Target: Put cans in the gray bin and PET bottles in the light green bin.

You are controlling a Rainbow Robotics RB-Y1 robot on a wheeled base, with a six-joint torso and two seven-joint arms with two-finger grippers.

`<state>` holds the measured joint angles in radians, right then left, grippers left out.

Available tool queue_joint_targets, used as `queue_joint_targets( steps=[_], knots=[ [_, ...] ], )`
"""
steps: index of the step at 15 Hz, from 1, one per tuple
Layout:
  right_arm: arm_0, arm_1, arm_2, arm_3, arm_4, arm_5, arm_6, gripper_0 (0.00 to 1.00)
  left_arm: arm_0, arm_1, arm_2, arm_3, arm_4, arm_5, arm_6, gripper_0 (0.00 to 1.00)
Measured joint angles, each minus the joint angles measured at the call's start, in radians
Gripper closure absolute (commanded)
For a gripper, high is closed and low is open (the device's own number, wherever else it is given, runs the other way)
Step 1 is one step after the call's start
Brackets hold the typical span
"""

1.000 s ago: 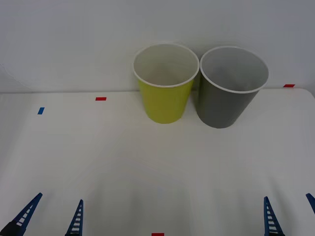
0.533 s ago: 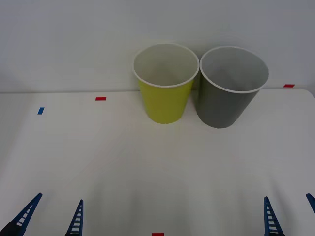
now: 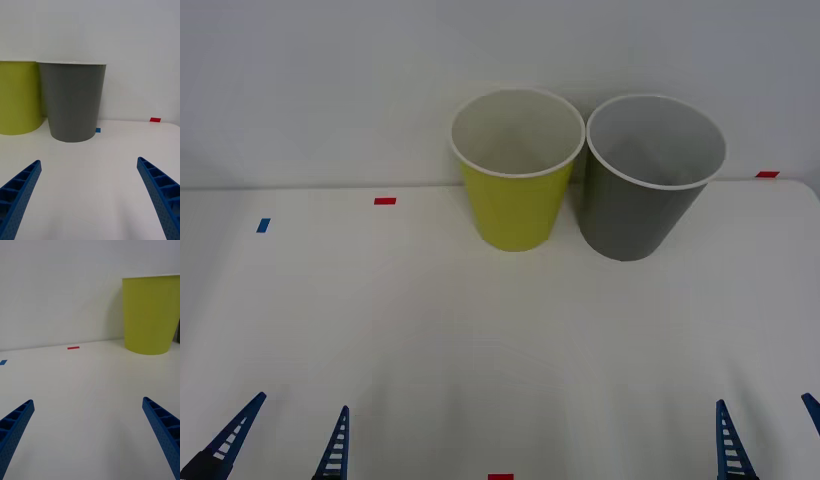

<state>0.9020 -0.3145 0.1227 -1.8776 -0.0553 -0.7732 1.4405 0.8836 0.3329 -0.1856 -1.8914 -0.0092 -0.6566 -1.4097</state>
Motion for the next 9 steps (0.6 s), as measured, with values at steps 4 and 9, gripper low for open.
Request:
queue_joint_targets(
  steps=[4,9],
  knots=[
    [0.000,0.000,0.000,0.000,0.000,0.000,0.000,0.12,0.000,0.000,0.000,0.000,0.000,0.000,0.000,0.00],
    [0.000,0.000,0.000,0.000,0.000,0.000,0.000,0.12,0.000,0.000,0.000,0.000,0.000,0.000,0.000,0.00]
  ],
)
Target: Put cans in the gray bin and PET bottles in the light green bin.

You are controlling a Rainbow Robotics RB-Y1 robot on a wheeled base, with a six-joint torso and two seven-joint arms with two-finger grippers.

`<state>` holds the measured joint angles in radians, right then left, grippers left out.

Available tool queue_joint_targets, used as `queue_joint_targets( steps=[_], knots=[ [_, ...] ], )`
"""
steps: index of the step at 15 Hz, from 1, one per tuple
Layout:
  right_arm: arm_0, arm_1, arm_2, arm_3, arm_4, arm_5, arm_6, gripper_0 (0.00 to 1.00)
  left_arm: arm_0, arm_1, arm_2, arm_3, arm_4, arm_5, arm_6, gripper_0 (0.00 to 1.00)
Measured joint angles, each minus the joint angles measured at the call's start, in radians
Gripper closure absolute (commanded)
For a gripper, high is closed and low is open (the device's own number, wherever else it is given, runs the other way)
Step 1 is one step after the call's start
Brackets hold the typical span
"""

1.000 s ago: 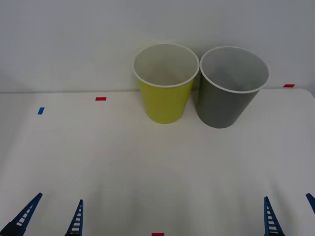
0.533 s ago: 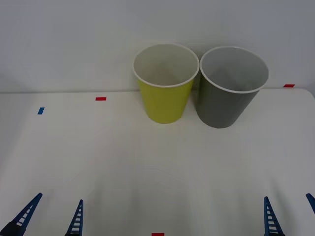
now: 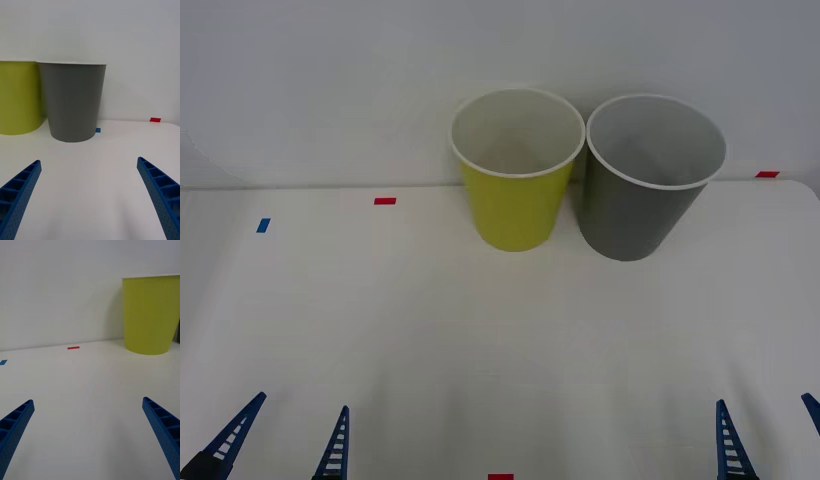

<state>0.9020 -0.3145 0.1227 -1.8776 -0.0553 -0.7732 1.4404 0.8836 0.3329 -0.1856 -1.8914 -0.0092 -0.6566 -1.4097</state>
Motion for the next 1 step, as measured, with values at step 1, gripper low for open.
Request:
queue_joint_targets(
  steps=[1],
  knots=[
    [0.000,0.000,0.000,0.000,0.000,0.000,0.000,0.12,0.000,0.000,0.000,0.000,0.000,0.000,0.000,0.00]
  ],
)
